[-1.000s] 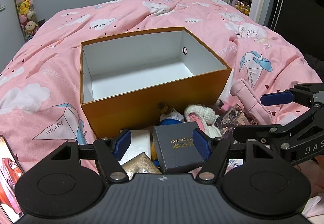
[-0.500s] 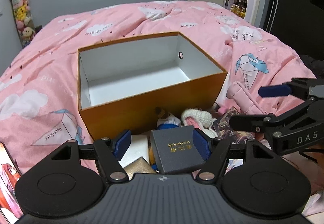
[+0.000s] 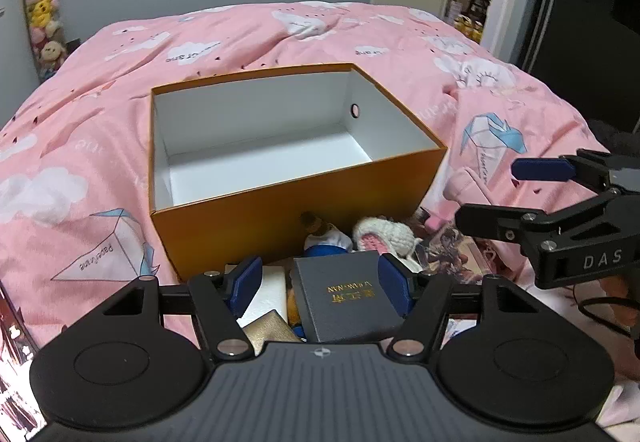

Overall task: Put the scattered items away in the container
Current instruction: 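Move both tools toward the pile of items in front of the box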

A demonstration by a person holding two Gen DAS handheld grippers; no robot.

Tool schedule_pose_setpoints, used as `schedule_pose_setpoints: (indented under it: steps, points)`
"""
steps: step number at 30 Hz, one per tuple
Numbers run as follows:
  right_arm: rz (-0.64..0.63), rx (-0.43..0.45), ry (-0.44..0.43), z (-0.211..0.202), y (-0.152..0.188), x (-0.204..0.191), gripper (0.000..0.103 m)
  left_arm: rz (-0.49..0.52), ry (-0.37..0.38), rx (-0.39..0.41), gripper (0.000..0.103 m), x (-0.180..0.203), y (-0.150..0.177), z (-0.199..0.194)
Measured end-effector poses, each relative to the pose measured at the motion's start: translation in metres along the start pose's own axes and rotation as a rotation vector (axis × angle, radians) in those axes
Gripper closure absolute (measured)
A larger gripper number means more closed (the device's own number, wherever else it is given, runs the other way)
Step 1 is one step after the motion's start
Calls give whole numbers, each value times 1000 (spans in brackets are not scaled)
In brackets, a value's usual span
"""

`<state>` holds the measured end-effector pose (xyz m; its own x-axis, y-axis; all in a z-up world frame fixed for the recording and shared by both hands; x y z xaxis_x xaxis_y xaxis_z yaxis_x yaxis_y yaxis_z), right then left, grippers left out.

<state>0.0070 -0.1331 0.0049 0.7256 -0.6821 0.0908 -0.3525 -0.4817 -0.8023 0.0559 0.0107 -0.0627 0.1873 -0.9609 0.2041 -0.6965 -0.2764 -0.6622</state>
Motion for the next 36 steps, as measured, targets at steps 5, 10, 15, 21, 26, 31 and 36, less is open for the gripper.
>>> schedule_pose_setpoints:
  steps: [5, 10, 15, 21, 26, 31, 36]
  points:
    - [4, -42, 20, 4, 0, 2, 2, -33, -14, 21, 27, -6, -4, -2]
    - [54, -71, 13, 8, 4, 9, 11, -29, -25, 47, 27, -6, -7, -3]
    - [32, -62, 41, 7, 3, 11, 11, -13, -42, 74, 27, -7, -10, -5]
    - [68, -74, 21, 9, 6, 15, 11, -21, -67, 101, 27, -16, -15, -8]
    - [91, -101, -3, 13, 10, 17, 25, -53, -3, -8, 28, -21, -9, 2]
    - [92, -141, -25, 15, 16, 17, 39, -44, 42, -92, 41, -19, 2, 9]
    - [54, -146, -110, 13, 16, -1, 48, -104, 47, -158, 43, -25, 11, 18]
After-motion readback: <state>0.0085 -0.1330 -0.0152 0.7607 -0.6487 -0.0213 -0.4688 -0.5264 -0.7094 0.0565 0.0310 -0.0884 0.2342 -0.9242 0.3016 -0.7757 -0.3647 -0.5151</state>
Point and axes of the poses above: each gripper's, at about its wrist camera, not at the fingertips, and z roughly the way its jaws point, x to its right, y to its underside, the point moved 8 cm from there along z, roughly the way its jaws point, and after that the axes turned 11 degrees about -z, right-handed, at the moved point
